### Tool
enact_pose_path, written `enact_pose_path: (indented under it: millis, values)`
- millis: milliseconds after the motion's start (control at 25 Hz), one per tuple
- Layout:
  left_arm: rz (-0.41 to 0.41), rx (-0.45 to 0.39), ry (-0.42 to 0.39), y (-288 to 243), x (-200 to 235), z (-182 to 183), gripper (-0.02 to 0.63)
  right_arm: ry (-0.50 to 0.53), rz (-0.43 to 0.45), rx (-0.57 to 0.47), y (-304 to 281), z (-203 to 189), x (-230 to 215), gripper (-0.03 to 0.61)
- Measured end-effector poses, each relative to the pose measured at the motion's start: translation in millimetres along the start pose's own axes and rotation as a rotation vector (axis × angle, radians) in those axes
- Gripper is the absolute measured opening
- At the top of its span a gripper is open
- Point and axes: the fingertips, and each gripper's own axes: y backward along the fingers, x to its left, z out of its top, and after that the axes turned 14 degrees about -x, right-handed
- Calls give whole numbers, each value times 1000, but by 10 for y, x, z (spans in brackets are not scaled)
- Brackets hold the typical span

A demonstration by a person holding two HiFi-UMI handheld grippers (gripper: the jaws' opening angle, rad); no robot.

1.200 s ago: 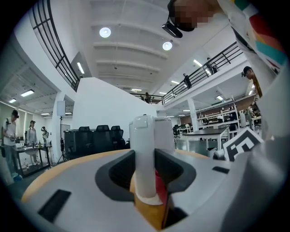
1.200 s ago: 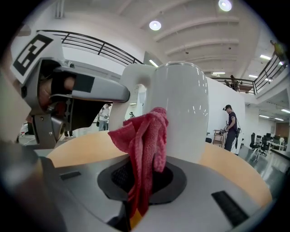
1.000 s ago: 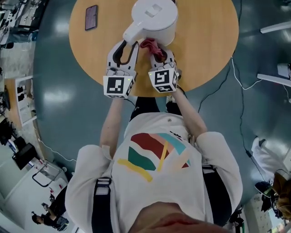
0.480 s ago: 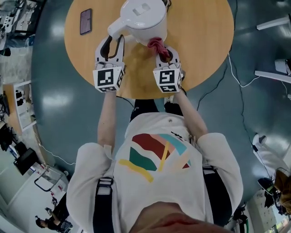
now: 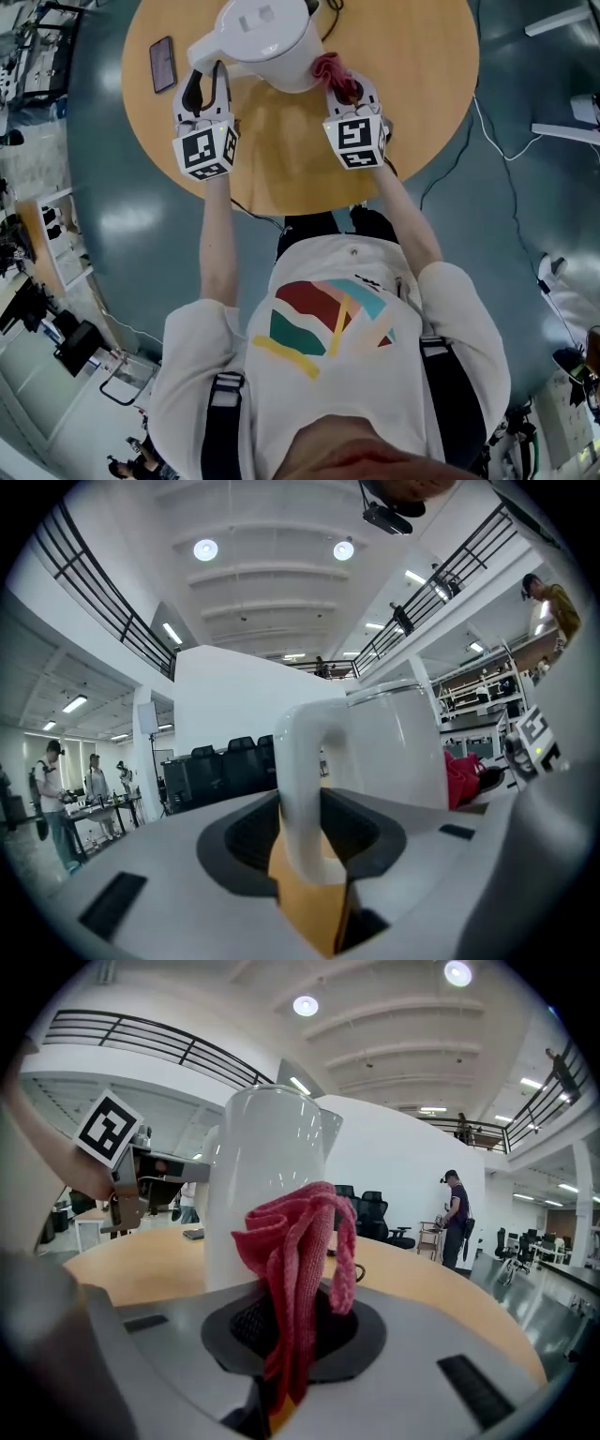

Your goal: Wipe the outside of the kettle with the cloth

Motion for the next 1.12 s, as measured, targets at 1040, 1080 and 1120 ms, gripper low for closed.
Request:
enact_pose_path:
  millis: [1040,1080,1120]
  values:
    - [15,-5,4,-150,60,-250,170,34,-95,48,-228,-171,-626,40]
    - [48,-5,11,-6,79,-234,171,48,-83,44,-169,-117,-573,39]
    - [79,-5,18,158,105,-213,172,58,-70,39,-110,-53,-493,38]
